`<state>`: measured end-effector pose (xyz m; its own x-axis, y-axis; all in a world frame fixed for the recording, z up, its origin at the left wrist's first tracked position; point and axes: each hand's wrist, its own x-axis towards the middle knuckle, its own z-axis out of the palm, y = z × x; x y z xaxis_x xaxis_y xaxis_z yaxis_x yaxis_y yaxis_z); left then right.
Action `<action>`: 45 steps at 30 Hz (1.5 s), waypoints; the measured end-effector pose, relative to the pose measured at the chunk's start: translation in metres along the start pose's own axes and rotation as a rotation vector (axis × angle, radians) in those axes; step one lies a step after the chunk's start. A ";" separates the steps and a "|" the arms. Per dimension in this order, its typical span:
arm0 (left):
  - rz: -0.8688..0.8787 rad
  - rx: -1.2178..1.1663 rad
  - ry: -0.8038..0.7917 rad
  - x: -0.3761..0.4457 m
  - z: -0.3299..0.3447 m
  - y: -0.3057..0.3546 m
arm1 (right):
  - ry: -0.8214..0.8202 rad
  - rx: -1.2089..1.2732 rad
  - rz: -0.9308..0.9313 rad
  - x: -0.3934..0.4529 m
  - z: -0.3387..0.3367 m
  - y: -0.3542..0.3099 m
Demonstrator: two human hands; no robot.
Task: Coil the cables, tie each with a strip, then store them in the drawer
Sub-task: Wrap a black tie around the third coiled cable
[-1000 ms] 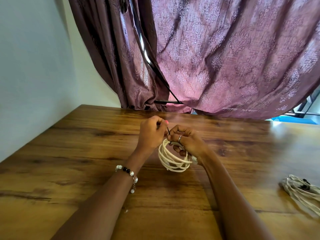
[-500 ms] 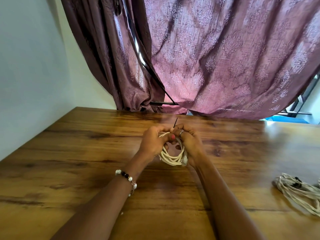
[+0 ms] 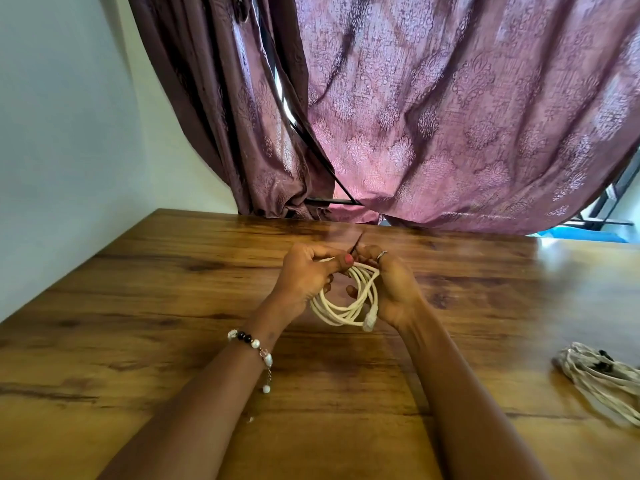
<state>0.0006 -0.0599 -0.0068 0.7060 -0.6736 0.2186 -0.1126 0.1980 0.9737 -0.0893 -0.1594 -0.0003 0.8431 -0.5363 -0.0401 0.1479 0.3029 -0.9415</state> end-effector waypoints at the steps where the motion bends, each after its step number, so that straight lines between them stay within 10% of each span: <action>1: -0.007 0.013 -0.009 0.000 0.000 -0.001 | -0.010 0.018 -0.025 0.000 -0.001 -0.001; 19: -0.024 0.029 -0.017 -0.002 0.004 0.000 | -0.023 -0.109 -0.381 0.004 -0.008 0.000; 28: -0.005 0.226 -0.163 -0.001 0.015 0.002 | 0.216 -0.219 -0.219 0.012 -0.007 -0.005; 34: 0.038 0.243 -0.167 -0.005 0.006 -0.005 | 0.483 -0.191 -0.441 0.016 -0.058 -0.030; 37: 0.028 0.130 -0.088 0.001 -0.005 -0.004 | 0.381 0.089 -0.433 0.004 -0.075 -0.038; 45: 0.074 0.168 -0.069 0.002 0.004 -0.007 | 0.073 -0.304 -0.272 0.008 -0.030 -0.012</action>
<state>0.0002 -0.0656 -0.0126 0.6428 -0.7097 0.2883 -0.2813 0.1313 0.9506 -0.1004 -0.1910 0.0004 0.7541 -0.6222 0.2105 0.1917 -0.0982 -0.9765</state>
